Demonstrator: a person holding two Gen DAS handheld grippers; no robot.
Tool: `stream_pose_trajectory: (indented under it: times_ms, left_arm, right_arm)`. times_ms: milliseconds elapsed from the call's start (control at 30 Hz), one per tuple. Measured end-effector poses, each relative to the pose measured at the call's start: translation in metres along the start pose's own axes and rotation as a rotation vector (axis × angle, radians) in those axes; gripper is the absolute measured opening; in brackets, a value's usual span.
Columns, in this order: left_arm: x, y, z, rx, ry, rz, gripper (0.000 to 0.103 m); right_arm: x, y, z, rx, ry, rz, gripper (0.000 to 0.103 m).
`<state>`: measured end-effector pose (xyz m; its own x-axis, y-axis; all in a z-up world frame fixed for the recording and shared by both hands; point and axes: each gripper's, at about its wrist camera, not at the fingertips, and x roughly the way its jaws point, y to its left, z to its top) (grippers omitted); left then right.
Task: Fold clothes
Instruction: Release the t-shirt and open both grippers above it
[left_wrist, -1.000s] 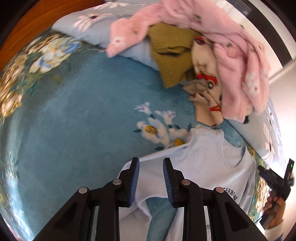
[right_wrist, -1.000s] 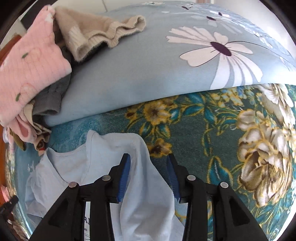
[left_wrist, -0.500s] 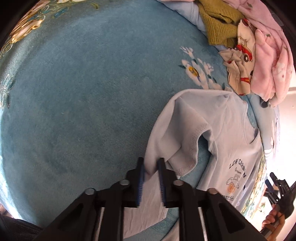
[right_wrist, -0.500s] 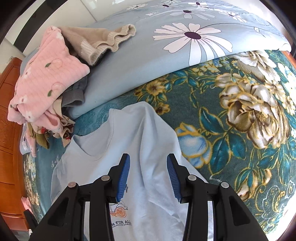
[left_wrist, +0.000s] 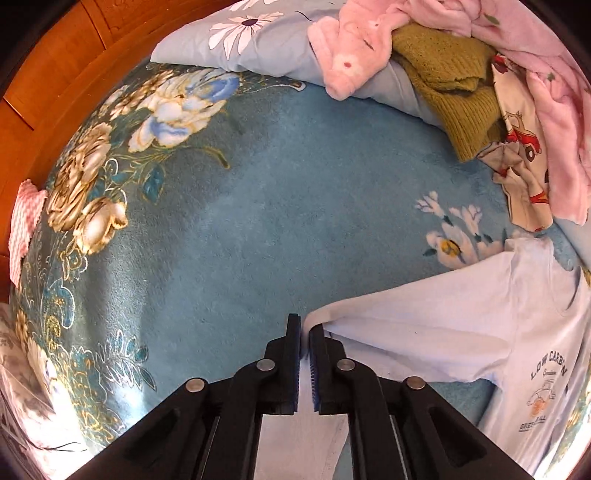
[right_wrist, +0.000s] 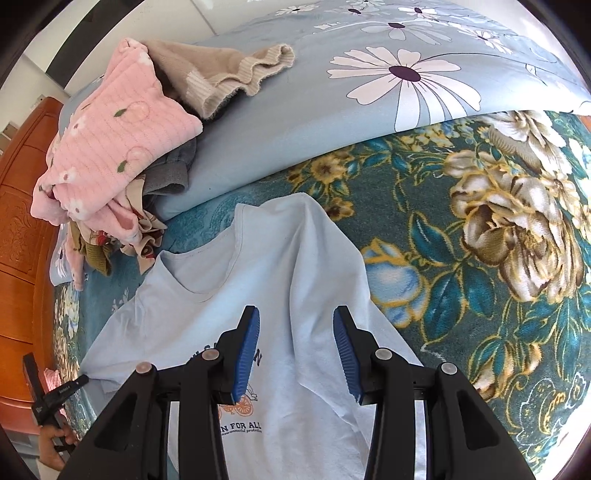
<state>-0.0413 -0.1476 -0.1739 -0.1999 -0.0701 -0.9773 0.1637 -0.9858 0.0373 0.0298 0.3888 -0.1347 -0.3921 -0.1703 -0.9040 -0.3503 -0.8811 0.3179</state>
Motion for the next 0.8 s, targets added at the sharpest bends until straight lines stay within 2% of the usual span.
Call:
stream_pose_trajectory:
  times_ms: [33,67,100,167,233,300,333,400,467,500,533,600,700,800]
  left_arm:
    - [0.002,0.0,0.001,-0.002,0.007,0.005,0.009]
    - [0.005,0.0,-0.001,-0.012,0.016,0.005,0.017]
    - [0.007,0.0,-0.003,-0.032,0.023,0.004,0.034]
    - [0.006,0.002,-0.012,-0.11,0.017,-0.006,0.055]
    - [-0.004,0.007,-0.031,-0.257,-0.036,-0.016,0.058]
    - [-0.016,0.002,-0.06,-0.406,-0.102,-0.102,0.061]
    - [-0.021,-0.005,-0.073,-0.45,-0.125,-0.158,0.061]
    - [-0.023,-0.039,-0.093,-0.395,-0.13,-0.309,0.061]
    - [-0.023,-0.087,-0.104,-0.23,-0.124,-0.396,0.061]
    - [-0.023,-0.112,-0.107,-0.111,-0.122,-0.421,0.061]
    - [-0.022,-0.13,-0.111,-0.018,-0.12,-0.429,0.061]
    - [-0.021,-0.139,-0.116,0.03,-0.107,-0.426,0.061]
    - [-0.02,-0.152,-0.122,0.103,-0.088,-0.421,0.061]
    - [-0.019,-0.165,-0.129,0.176,-0.069,-0.415,0.061]
  right_arm:
    - [-0.002,-0.003,-0.001,-0.008,-0.003,-0.006,0.043]
    - [-0.004,-0.006,-0.003,-0.016,-0.006,-0.012,0.043]
    - [-0.005,-0.011,-0.004,-0.023,-0.003,-0.029,0.043]
    - [-0.007,-0.021,-0.008,-0.038,0.002,-0.062,0.043]
    - [-0.01,-0.032,-0.011,-0.052,0.008,-0.094,0.043]
    - [-0.012,-0.05,-0.016,-0.036,0.027,-0.129,0.043]
    - [-0.012,-0.057,-0.02,-0.028,0.041,-0.144,0.043]
    - [-0.011,-0.072,-0.029,-0.01,0.069,-0.172,0.043]
    - [-0.01,-0.076,-0.043,-0.022,0.099,-0.176,0.043]
    - [-0.01,-0.074,-0.05,-0.047,0.111,-0.178,0.043]
    - [-0.01,-0.071,-0.057,-0.072,0.123,-0.18,0.043]
    - [-0.009,-0.067,-0.071,-0.128,0.149,-0.192,0.045]
    - [-0.008,-0.074,-0.088,-0.184,0.131,-0.262,0.048]
    - [-0.007,-0.103,-0.097,-0.107,0.129,-0.326,0.048]
